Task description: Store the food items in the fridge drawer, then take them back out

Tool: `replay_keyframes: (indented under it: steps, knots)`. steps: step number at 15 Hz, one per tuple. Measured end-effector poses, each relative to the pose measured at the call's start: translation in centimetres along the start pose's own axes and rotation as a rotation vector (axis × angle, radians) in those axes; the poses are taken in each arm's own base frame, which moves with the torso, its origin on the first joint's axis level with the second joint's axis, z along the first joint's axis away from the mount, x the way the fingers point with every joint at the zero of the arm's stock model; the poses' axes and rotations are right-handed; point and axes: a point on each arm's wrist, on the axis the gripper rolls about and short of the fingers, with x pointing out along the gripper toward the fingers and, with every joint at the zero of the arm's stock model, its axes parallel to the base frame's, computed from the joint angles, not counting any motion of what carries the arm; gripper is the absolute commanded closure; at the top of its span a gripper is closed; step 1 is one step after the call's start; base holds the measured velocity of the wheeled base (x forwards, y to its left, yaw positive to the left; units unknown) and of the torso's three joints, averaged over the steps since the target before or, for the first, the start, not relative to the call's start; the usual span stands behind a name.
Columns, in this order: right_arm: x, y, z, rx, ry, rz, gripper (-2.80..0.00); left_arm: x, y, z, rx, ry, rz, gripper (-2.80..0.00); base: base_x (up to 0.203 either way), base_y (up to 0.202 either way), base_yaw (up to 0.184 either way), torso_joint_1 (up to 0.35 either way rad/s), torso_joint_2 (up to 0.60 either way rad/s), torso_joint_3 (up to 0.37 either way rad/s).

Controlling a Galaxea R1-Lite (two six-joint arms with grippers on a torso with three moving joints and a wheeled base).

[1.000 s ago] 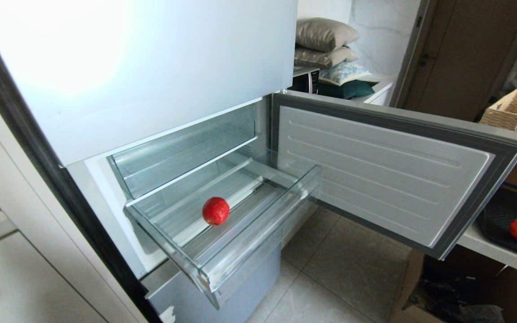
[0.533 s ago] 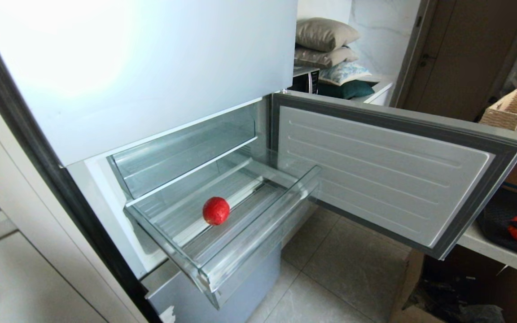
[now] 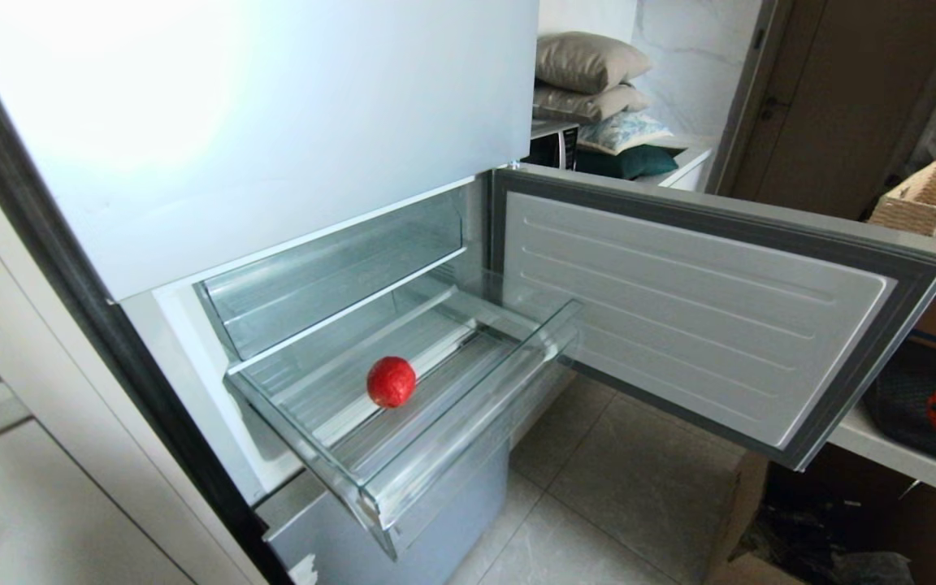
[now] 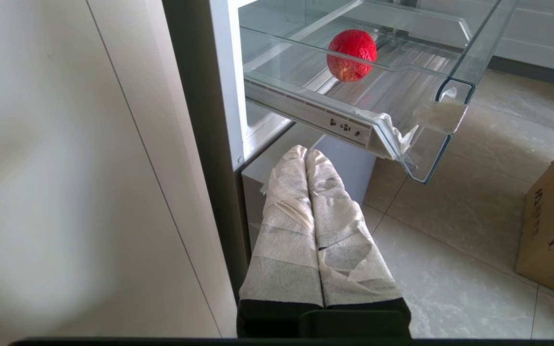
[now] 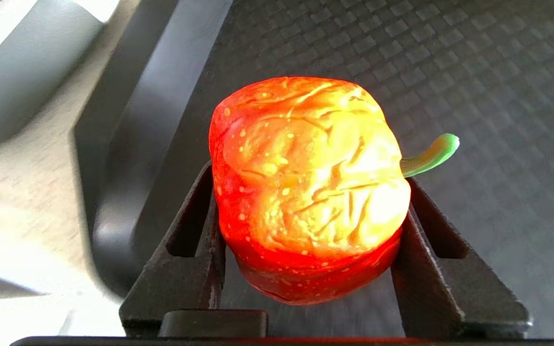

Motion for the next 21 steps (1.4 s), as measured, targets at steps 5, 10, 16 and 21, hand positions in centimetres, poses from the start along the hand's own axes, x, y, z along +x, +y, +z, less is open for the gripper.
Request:
replay_keyframes:
  steps: [5, 10, 16, 21]
  knots:
    - [-8.2, 2.1, 1.3, 0.012, -0.003, -0.031, 0.00, 0.0, 0.0, 0.0, 0.000, 0.000, 0.000, 0.00, 0.000, 0.000, 0.000, 0.000, 0.00, 0.000]
    - [-19.9, 6.9, 0.5, 0.000, -0.059, -0.067, 0.00, 0.0, 0.0, 0.0, 0.000, 0.000, 0.000, 0.00, 0.000, 0.000, 0.000, 0.000, 0.00, 0.000]
    - [-27.9, 11.5, -2.7, -0.107, -0.152, -0.084, 0.00, 0.0, 0.0, 0.0, 0.000, 0.000, 0.000, 0.00, 0.000, 0.000, 0.000, 0.000, 0.00, 0.000]
    - [-29.7, 13.8, -4.7, -0.173, -0.175, -0.021, 0.00, 0.0, 0.0, 0.0, 0.000, 0.000, -0.001, 0.00, 0.001, -0.001, 0.022, 0.000, 0.00, 0.001]
